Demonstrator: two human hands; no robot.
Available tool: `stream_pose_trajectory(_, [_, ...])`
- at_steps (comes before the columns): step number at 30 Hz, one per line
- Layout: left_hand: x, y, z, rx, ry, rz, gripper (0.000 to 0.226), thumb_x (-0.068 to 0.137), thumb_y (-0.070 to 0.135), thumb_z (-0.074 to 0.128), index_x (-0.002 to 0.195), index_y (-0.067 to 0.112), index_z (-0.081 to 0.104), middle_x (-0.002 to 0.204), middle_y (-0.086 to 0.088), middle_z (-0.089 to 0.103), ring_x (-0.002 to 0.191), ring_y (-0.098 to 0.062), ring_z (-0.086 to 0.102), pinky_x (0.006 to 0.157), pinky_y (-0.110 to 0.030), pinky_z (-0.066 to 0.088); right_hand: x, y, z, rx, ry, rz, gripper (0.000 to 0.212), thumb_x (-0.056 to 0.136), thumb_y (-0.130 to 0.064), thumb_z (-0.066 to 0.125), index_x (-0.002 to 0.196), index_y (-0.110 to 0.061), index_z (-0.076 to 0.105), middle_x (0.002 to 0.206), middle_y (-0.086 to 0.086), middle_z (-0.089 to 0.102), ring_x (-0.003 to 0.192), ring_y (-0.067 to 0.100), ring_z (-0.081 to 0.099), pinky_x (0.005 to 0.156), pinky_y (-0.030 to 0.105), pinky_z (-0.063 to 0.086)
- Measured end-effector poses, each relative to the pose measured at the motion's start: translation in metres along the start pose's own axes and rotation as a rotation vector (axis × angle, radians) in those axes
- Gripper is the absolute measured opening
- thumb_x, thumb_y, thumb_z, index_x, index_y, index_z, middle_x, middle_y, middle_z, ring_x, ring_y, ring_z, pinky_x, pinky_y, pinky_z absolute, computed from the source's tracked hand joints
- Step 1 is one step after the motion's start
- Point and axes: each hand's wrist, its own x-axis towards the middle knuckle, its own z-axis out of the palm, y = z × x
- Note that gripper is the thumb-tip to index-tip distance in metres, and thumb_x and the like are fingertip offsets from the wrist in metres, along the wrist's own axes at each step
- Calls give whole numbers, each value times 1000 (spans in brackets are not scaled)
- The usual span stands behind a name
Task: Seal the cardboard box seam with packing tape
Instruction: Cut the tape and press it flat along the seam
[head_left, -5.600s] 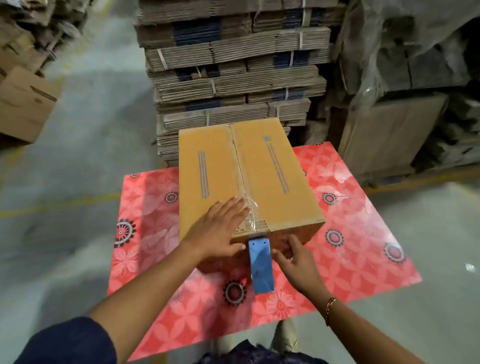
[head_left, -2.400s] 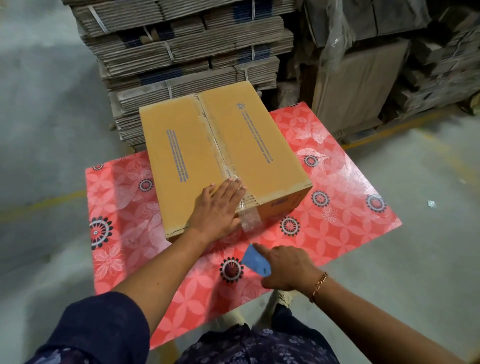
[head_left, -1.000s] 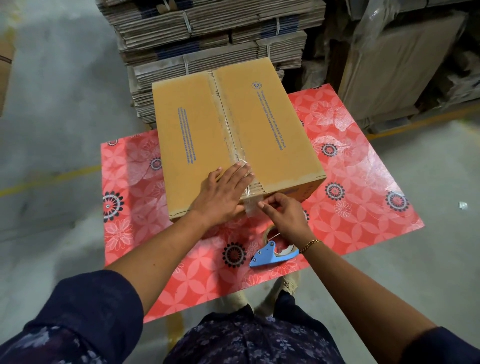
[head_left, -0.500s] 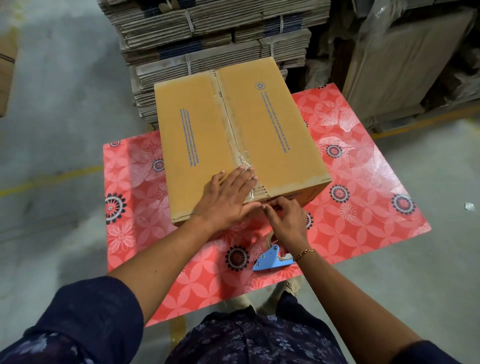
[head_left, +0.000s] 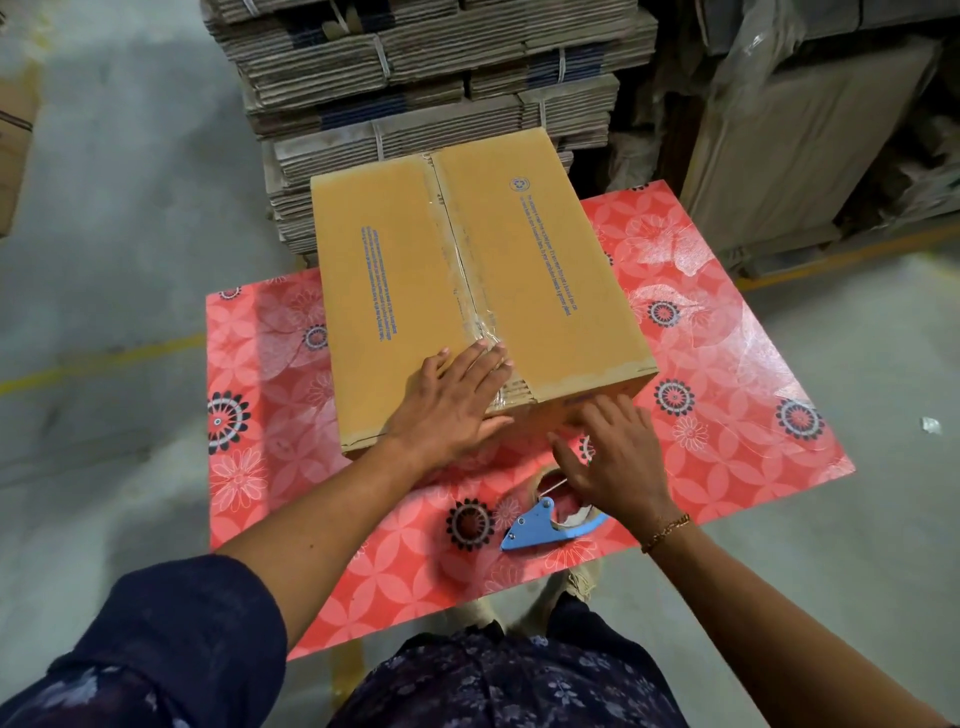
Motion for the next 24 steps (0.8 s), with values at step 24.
stream_pose_trajectory(24, [-3, 8, -1, 5, 8, -40, 72, 97, 57, 31, 158, 18, 21, 168, -4, 18, 155, -21, 14, 123, -52, 16, 65, 7, 18, -278, -245, -373, 75, 99, -57, 37, 156, -9, 32, 164, 9, 33, 153, 26, 26, 121, 47, 29])
